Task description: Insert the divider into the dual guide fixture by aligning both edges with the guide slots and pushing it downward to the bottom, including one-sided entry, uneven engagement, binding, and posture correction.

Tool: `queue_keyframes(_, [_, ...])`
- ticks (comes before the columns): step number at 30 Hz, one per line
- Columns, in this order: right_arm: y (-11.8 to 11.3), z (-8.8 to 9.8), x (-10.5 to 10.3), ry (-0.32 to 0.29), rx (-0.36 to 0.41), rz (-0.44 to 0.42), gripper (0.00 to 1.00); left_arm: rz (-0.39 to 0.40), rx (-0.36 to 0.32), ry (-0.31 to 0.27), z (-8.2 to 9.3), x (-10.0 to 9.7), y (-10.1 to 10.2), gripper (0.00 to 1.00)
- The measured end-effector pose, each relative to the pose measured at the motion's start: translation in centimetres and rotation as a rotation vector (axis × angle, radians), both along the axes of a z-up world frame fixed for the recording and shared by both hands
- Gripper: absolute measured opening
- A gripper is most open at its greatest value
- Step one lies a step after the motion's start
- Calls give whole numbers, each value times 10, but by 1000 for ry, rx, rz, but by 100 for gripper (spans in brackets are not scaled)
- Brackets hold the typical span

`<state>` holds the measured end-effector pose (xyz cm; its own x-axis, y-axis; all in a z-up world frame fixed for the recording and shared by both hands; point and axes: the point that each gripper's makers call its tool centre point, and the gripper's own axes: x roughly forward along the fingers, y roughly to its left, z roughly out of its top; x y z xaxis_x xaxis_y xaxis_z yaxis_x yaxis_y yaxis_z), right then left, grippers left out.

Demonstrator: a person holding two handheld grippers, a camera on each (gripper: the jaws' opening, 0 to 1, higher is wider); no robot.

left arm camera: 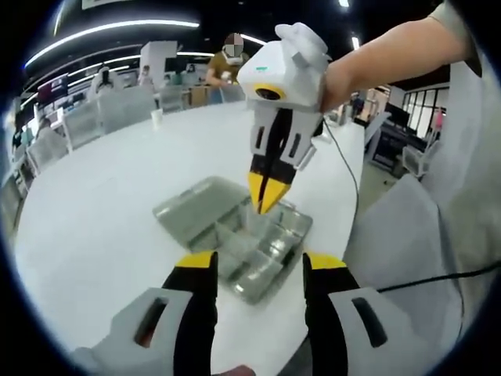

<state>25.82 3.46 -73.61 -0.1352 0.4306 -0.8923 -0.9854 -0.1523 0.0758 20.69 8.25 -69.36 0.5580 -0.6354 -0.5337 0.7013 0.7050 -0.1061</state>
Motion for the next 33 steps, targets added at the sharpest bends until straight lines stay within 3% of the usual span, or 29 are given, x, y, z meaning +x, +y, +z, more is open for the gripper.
queue_keyframes(23, [-1,-1,-4,-75,-71,62,0,0,-3,-7,2,1,-1,42])
queue_keyframes(33, [0,2,-5,-86,-74,52,0,-1,-2,-10,2,2,0,42])
